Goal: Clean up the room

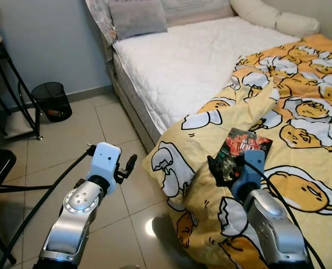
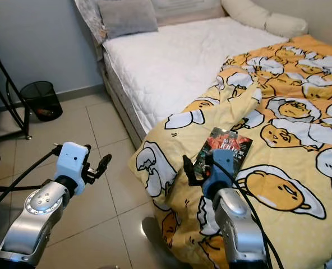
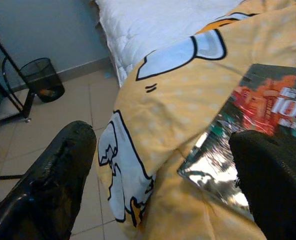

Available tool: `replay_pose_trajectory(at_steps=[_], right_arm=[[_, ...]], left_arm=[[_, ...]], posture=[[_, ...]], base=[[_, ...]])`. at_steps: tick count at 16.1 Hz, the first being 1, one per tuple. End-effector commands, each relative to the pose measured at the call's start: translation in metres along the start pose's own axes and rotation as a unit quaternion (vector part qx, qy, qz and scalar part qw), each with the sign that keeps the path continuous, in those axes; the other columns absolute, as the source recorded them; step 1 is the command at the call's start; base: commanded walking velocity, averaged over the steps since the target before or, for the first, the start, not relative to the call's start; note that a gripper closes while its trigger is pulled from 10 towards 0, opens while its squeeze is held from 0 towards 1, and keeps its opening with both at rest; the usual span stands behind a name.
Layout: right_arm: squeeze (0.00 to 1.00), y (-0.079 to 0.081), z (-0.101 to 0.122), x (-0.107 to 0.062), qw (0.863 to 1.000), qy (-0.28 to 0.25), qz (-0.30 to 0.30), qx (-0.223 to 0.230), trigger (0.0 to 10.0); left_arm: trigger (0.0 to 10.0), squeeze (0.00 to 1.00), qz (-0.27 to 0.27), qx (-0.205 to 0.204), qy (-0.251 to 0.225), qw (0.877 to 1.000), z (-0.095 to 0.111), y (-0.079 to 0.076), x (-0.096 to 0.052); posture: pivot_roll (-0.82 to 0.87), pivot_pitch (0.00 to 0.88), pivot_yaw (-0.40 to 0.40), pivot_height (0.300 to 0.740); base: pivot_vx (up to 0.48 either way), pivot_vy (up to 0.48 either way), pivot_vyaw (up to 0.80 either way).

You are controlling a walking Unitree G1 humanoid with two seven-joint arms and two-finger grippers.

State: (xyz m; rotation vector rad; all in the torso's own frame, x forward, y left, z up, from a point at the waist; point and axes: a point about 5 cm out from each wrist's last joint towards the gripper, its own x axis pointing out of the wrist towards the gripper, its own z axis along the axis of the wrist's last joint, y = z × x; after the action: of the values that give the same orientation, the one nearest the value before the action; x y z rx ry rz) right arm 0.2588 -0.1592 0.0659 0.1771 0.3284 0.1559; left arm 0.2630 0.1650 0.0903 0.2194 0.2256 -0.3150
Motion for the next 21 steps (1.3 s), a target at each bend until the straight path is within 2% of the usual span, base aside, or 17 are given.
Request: replay_pose_trajectory(at_steps=[1,2,3,4,7,8,10,11,12,13,14,15,16,17,18,20,21], right_arm=[[0.00,-0.001,0.008,-0.002,1.000,-0.014,-0.008,0.011,10.0],[0.00,-0.001,0.010,-0.004,1.000,-0.020,-0.013,0.015,10.0],[0.62,-0.003,0.012,-0.006,0.999,-0.027,-0.019,0.020,10.0],[1.00,-0.005,0.014,-0.008,0.999,-0.033,-0.027,0.024,10.0],[1.00,-0.017,0.015,-0.012,0.996,-0.032,-0.072,0.036,10.0],[1.00,-0.028,0.011,-0.005,0.994,-0.015,-0.105,0.026,10.0],[1.00,-0.041,0.010,0.013,0.992,0.003,-0.123,0.039,10.0],[1.00,-0.051,0.007,0.026,0.988,0.018,-0.130,0.087,10.0],[1.00,-0.052,0.007,0.027,0.987,0.019,-0.131,0.094,10.0],[1.00,-0.059,0.007,0.036,0.981,0.018,-0.133,0.143,10.0],[1.00,-0.062,0.007,0.039,0.977,0.018,-0.132,0.164,10.0],[1.00,-0.065,0.003,0.044,0.973,0.029,-0.132,0.187,10.0],[0.23,-0.065,0.000,0.047,0.971,0.039,-0.128,0.198,10.0],[0.04,-0.066,-0.002,0.049,0.970,0.044,-0.126,0.204,10.0],[0.00,-0.065,-0.003,0.050,0.966,0.047,-0.121,0.222,10.0],[0.00,-0.069,-0.010,0.053,0.955,0.063,-0.132,0.259,10.0],[0.00,-0.071,-0.013,0.053,0.955,0.070,-0.141,0.252,10.0]], left_arm=[[10.0,0.29,-0.016,0.006,0.000,1.000,0.001,0.003,0.001],[10.0,0.29,-0.022,0.007,-0.001,1.000,0.001,0.003,0.000],[10.0,0.29,-0.027,0.005,-0.003,1.000,0.001,0.004,0.000],[10.0,0.29,-0.033,0.002,-0.006,0.999,0.002,0.004,0.000],[10.0,0.29,-0.044,-0.003,-0.009,0.999,0.001,0.005,0.001],[10.0,0.29,-0.053,-0.008,-0.009,0.999,0.000,0.004,0.007],[10.0,0.29,-0.084,-0.013,-0.014,0.996,0.003,-0.004,0.015],[10.0,0.29,-0.123,-0.018,-0.021,0.992,0.007,-0.013,0.018],[10.0,0.29,-0.129,-0.020,-0.022,0.991,0.007,-0.014,0.018],[10.0,0.29,-0.171,-0.028,-0.026,0.985,0.009,-0.021,0.017],[10.0,0.29,-0.189,-0.032,-0.027,0.981,0.009,-0.023,0.017],[10.0,0.29,-0.237,-0.043,-0.021,0.970,0.009,-0.029,0.013],[10.0,0.29,-0.282,-0.045,-0.010,0.958,0.007,-0.034,0.006],[10.0,0.29,-0.299,-0.045,-0.003,0.953,0.005,-0.036,0.004],[10.0,0.29,-0.314,-0.043,0.006,0.948,0.003,-0.036,0.001],[10.0,0.29,-0.336,-0.031,0.030,0.941,-0.003,-0.032,-0.003],[10.0,0.29,-0.338,-0.029,0.032,0.940,-0.003,-0.030,-0.004]], posture=[[0.09,0.000,0.043,0.740],[0.09,0.000,0.043,0.740],[0.08,0.000,0.043,0.740],[0.08,0.000,0.044,0.740],[0.04,0.000,0.067,0.740],[0.02,0.000,0.080,0.740],[0.00,0.000,0.099,0.740],[-0.01,0.000,0.101,0.740],[-0.01,0.000,0.101,0.740],[0.01,0.000,0.092,0.740],[0.01,0.000,0.092,0.740],[0.02,0.000,0.085,0.740],[0.02,0.000,0.084,0.740],[0.02,0.000,0.084,0.740],[0.02,0.000,0.084,0.740],[0.03,0.000,0.084,0.740],[0.04,0.000,0.084,0.740]], base=[[0.000,0.000,0.00],[0.000,0.000,0.00],[0.000,0.000,0.00],[0.000,0.000,0.00],[0.000,0.000,0.00],[0.000,0.000,0.00],[0.000,0.000,0.00],[0.000,0.000,0.00],[0.000,0.000,0.00],[0.000,0.000,0.00],[0.000,0.000,0.00],[0.000,0.000,0.00],[0.000,0.000,0.00],[0.000,0.000,0.00],[0.000,0.000,0.00],[0.000,0.000,0.00],[0.000,0.000,0.00]])
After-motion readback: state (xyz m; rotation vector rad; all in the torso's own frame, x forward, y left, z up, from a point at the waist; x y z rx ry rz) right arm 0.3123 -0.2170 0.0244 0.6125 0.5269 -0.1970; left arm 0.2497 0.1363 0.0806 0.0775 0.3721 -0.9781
